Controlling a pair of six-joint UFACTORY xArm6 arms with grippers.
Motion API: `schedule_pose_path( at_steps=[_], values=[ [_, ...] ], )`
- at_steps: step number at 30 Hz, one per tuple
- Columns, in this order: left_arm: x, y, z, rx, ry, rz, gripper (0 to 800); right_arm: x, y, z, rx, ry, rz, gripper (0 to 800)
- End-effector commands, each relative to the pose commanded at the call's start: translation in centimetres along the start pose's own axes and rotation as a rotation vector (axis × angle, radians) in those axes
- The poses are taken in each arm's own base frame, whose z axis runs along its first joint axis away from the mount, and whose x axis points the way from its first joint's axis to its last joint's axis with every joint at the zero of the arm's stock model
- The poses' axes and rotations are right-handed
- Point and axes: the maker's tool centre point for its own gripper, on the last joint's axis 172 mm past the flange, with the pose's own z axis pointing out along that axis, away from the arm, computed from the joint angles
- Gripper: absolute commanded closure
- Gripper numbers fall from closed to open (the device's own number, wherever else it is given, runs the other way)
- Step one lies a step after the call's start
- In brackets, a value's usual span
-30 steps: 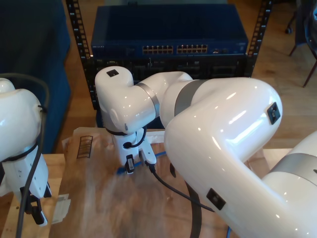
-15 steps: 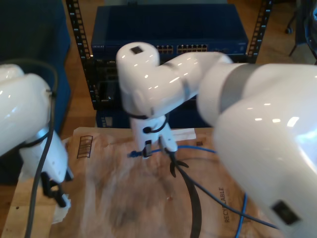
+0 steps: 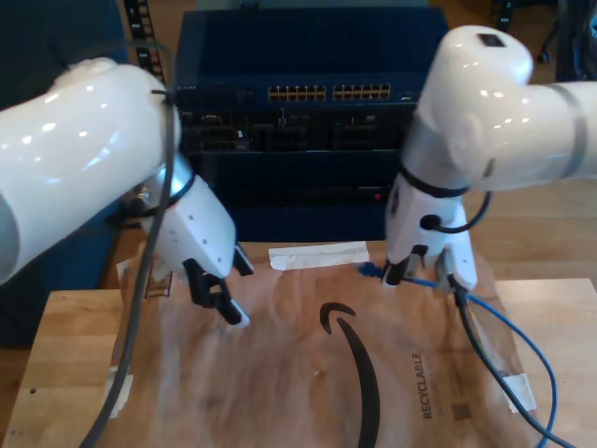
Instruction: Grab the cable and plug it in
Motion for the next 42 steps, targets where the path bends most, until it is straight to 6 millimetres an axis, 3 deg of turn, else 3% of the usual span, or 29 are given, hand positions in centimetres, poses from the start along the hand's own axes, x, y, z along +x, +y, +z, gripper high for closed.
schedule_pose_path(
  at_steps=[4, 13, 20, 24, 33, 38, 42],
  values=[
    [-1.3, 0.7, -0.9, -0.027, -0.032, 0.053, 0, -0.4, 1.1, -1.1, -0.033, -0.077, 0.040, 794],
    [-7.9, 1.7, -3.0, -0.072, -0.263, 0.113, 0, -2.6, 0.6, -3.5, -0.024, -0.203, 0.081, 794],
    [-13.4, -1.8, -4.6, 0.039, -0.482, 0.138, 0, -3.8, 0.7, -6.4, 0.035, -0.239, 0.056, 794],
    [-13.6, -2.2, -4.7, 0.053, -0.491, 0.140, 1, -5.1, 1.0, -7.0, 0.018, -0.296, 0.068, 793],
    [-13.6, -2.1, -4.7, 0.052, -0.496, 0.134, 18, -5.2, 1.7, -7.7, 0.025, -0.301, 0.058, 793],
    [-14.0, -1.5, -5.9, 0.036, -0.555, 0.104, 29, -5.3, 1.9, -8.1, 0.035, -0.305, 0.048, 794],
    [-12.3, -0.2, -5.9, 0.033, -0.575, 0.047, 29, -5.6, 2.2, -9.5, 0.069, -0.319, 0.011, 794]
  ],
)
